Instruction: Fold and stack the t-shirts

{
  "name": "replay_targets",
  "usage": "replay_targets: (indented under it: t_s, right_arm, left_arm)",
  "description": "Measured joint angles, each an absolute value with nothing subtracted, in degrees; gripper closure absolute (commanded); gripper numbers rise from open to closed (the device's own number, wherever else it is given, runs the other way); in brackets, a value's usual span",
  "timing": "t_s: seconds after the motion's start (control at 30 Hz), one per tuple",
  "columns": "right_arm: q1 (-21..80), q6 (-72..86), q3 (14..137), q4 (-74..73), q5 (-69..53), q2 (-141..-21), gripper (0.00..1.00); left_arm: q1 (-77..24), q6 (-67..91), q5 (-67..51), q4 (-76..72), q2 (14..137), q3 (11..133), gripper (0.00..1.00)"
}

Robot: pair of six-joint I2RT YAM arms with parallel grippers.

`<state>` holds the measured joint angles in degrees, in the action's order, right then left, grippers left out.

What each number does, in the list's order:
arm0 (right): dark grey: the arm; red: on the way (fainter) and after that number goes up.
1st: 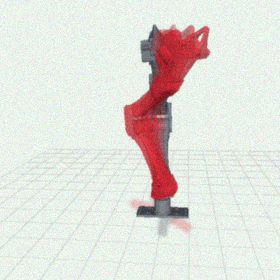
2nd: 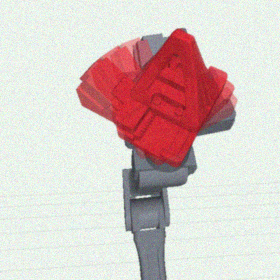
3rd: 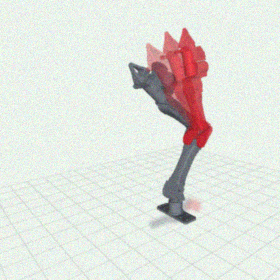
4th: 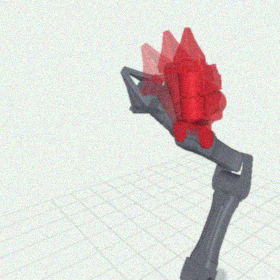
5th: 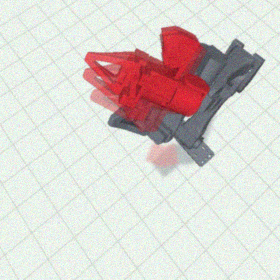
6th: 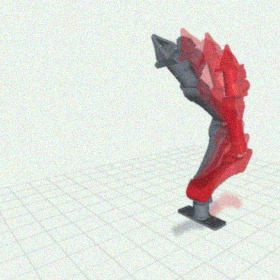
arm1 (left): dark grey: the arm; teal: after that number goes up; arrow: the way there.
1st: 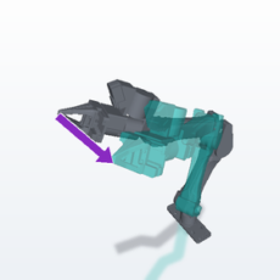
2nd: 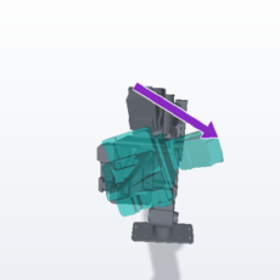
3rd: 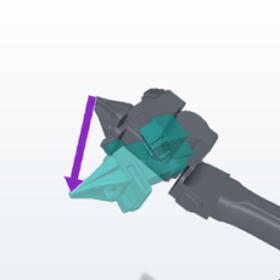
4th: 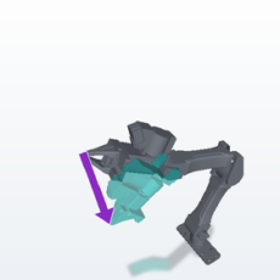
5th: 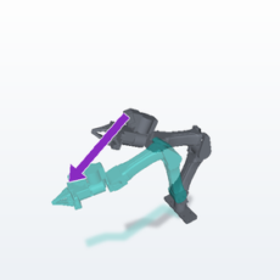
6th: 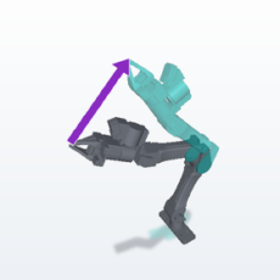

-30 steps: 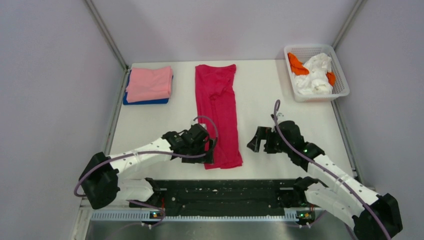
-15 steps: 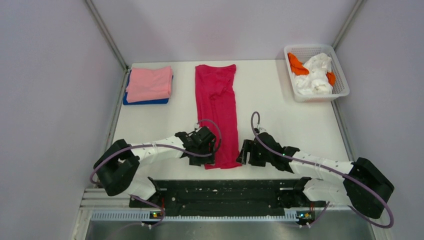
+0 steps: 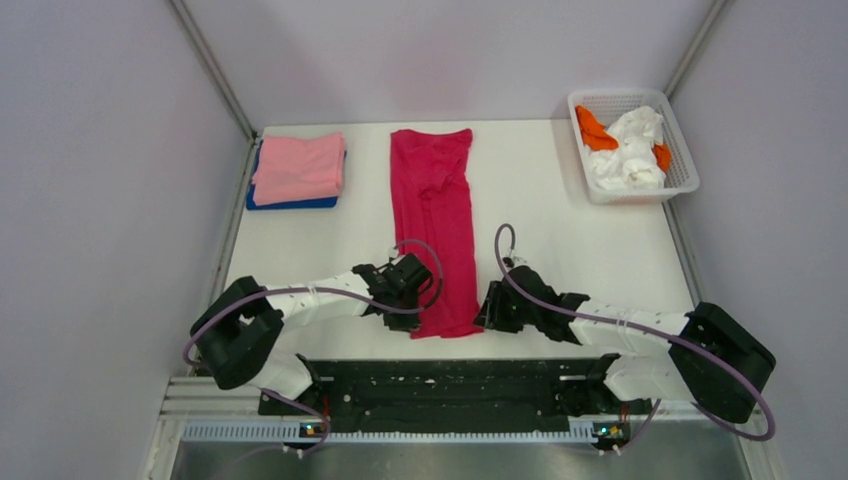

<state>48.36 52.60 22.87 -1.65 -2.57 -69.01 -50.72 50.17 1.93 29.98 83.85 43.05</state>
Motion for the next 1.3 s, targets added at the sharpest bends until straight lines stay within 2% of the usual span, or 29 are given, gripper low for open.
replay_targets:
  t_s: [0.03, 0.07, 0.1, 0.43, 0.77, 1.07, 1.3]
  right_arm:
    - [48.56, 52.62, 22.72, -1.65, -2.83, -69.10, 0.83]
    - [48.80, 52.62, 22.37, -1.48, -3.03, -69.10, 0.97]
    - [49.06, 52.69, 21.93, -1.43, -3.29, -69.08, 1.00]
    - [50.33, 55.22, 16.21, -1.04, -6.07, -62.57, 1.00]
    - [58.33, 59.00, 13.85, -3.01, -9.69, -54.83, 1.00]
    - [58.74, 58.02, 17.39, -6.04, -7.75, -52.14, 1.00]
    - [55.88, 53.63, 25.87, -5.65, -3.68, -53.54, 1.00]
  left_arm:
    - [-50.72, 50.35, 1.87, 29.78, 83.72, 42.81, 0.99]
    - [-50.72, 50.50, 1.74, 29.39, 83.53, 42.44, 1.00]
    - [-50.72, 50.68, 1.61, 28.95, 83.24, 42.09, 1.00]
    - [-50.74, 50.87, 0.34, 29.10, 76.51, 36.53, 1.00]
    - [-55.59, 53.34, -4.05, 36.34, 63.22, 29.89, 1.00]
    - [-55.79, 54.98, -2.68, 38.83, 58.83, 32.38, 1.00]
    - [-51.72, 52.31, 1.87, 36.64, 63.57, 41.85, 1.00]
